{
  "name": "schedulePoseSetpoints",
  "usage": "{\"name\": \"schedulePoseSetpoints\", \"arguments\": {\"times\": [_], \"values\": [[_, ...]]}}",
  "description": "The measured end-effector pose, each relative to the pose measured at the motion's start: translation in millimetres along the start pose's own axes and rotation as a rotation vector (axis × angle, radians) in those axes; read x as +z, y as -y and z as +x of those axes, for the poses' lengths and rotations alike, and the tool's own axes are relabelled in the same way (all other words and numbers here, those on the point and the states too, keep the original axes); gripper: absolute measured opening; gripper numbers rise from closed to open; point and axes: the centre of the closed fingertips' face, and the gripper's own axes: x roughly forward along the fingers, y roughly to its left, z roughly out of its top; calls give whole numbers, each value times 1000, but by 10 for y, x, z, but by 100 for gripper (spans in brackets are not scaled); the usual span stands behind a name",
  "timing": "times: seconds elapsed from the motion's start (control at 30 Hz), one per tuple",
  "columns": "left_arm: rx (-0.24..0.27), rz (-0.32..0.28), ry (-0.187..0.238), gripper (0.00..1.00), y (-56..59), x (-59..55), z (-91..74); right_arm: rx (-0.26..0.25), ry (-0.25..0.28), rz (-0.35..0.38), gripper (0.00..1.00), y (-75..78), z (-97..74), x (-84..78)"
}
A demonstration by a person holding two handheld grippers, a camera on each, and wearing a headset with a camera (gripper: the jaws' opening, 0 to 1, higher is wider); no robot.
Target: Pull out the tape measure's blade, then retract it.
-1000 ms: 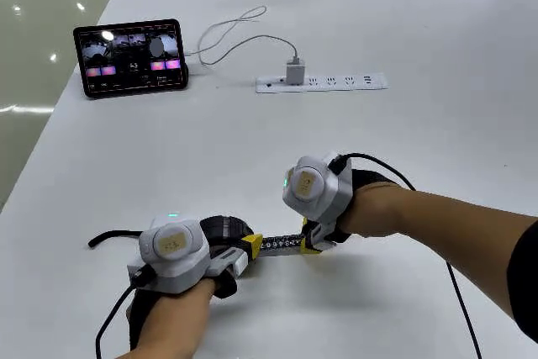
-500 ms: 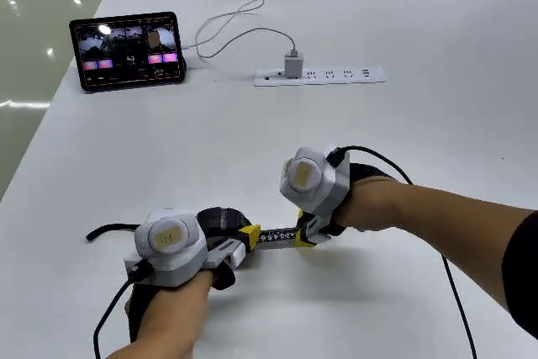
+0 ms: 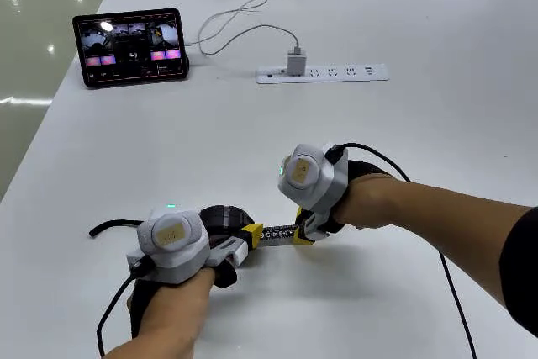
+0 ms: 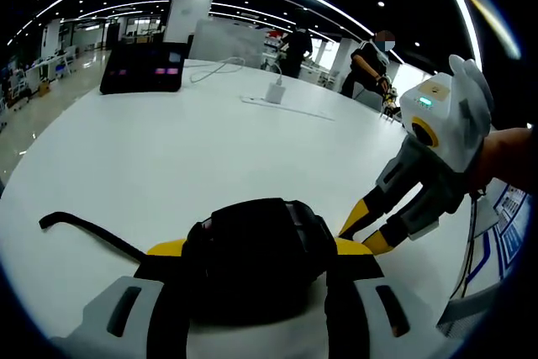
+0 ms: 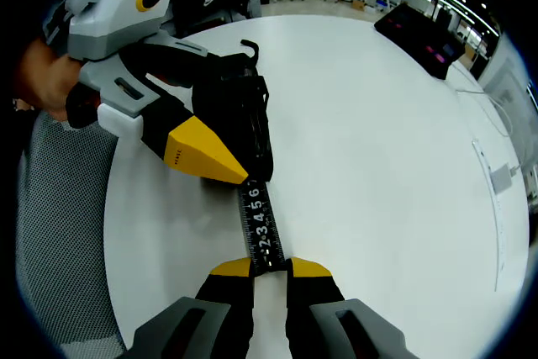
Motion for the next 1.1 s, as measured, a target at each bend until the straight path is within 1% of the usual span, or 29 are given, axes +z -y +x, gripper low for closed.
{"name": "schedulePoseSetpoints", "arguments": {"times": [0.37, 0.53, 0.63, 0.7, 0.77, 0.8, 0.93, 1.03, 1.1], "values": [[7, 12, 1, 61, 6, 2, -1, -4, -3, 6, 10, -3, 14, 33], [4, -9, 10, 60, -6, 6, -8, -2, 1, 8, 10, -1, 22, 47], [1, -12, 21, 60, -5, 10, -9, 1, 11, 13, 10, -2, 27, 62], [1, -10, 21, 60, -2, 10, -11, 1, 14, 14, 10, -6, 29, 68], [-1, -12, 22, 60, -3, 13, -12, -6, 13, 4, 10, -16, 35, 80], [-1, -10, 24, 60, -3, 13, -12, -11, 8, -18, 10, -26, 39, 86], [0, -12, 29, 60, -2, 16, -15, -2, 20, 10, 10, -9, 39, 100], [-2, -13, 33, 60, -3, 16, -16, 0, 20, -14, 10, -21, 43, 108], [-3, -16, 33, 60, -5, 17, -14, 2, 23, -3, 10, -19, 46, 118]]}}
